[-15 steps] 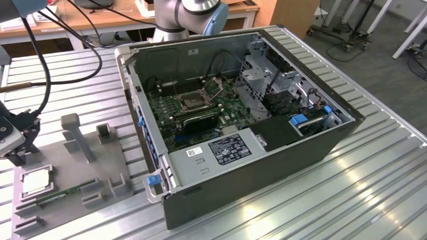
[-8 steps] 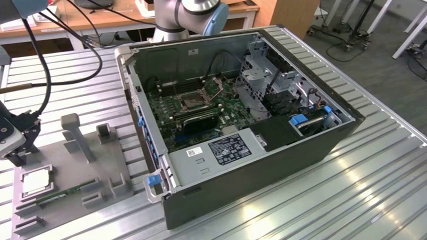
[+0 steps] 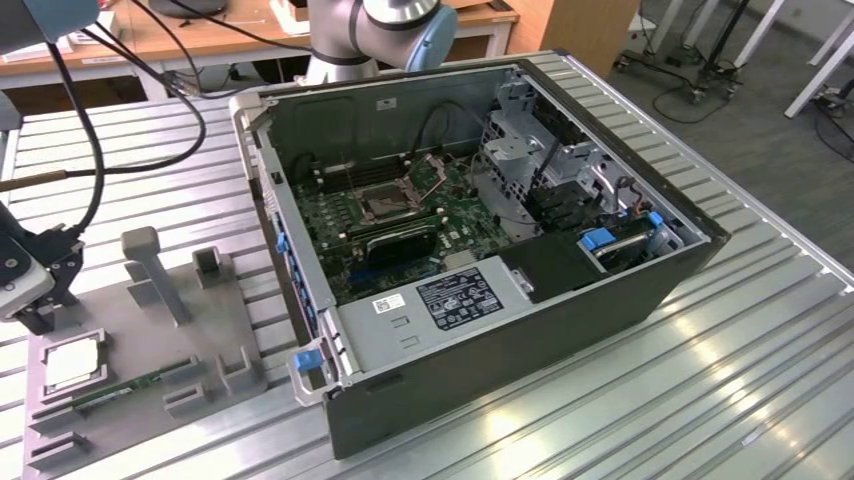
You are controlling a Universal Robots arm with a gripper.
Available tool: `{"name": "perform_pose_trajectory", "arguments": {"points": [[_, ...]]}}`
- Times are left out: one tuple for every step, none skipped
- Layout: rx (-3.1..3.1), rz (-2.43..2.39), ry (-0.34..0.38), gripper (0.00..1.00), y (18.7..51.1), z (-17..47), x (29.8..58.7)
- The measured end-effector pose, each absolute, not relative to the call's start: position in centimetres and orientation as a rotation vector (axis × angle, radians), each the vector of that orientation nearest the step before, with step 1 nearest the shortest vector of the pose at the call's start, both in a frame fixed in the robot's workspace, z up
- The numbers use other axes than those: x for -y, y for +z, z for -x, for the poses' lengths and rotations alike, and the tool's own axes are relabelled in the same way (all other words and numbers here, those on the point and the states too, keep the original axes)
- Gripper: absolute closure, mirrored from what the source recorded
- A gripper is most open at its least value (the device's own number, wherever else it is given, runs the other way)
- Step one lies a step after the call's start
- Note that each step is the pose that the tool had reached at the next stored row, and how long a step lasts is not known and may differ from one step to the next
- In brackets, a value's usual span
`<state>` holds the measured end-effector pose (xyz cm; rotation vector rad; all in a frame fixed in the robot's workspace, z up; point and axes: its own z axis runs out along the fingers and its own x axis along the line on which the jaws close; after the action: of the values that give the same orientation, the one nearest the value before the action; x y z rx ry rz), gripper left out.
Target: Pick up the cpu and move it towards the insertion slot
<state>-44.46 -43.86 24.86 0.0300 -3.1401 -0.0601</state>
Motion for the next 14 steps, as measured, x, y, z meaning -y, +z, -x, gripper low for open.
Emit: {"name": "perform_pose_trajectory", "arguments": {"points": [[3.14, -0.03, -0.06, 0.89, 24.8, 44.46, 43.86], [3.14, -0.03, -0.06, 0.89, 24.73, 44.46, 43.86], [3.14, -0.03, -0.06, 0.89, 24.68, 44.46, 43.86], [3.14, -0.03, -0.06, 0.89, 24.64, 44.46, 43.86], [3.14, -0.03, -0.06, 0.89, 24.59, 44.46, 43.86], [3.14, -0.03, -0.06, 0.89, 24.55, 44.46, 43.86], [3.14, -0.03, -0.06, 0.89, 24.52, 44.46, 43.86], [3.14, -0.03, -0.06, 0.89, 24.5, 44.46, 43.86], [3.14, -0.03, -0.06, 0.89, 24.49, 44.46, 43.86], [3.14, -0.03, -0.06, 0.89, 24.46, 44.46, 43.86], [3.14, -0.03, -0.06, 0.89, 24.47, 44.46, 43.94], [3.14, -0.03, -0.06, 0.89, 24.46, 44.46, 43.94], [3.14, -0.03, -0.06, 0.89, 24.46, 44.46, 43.94], [3.14, -0.03, -0.06, 0.89, 24.43, 44.46, 43.94]]}}
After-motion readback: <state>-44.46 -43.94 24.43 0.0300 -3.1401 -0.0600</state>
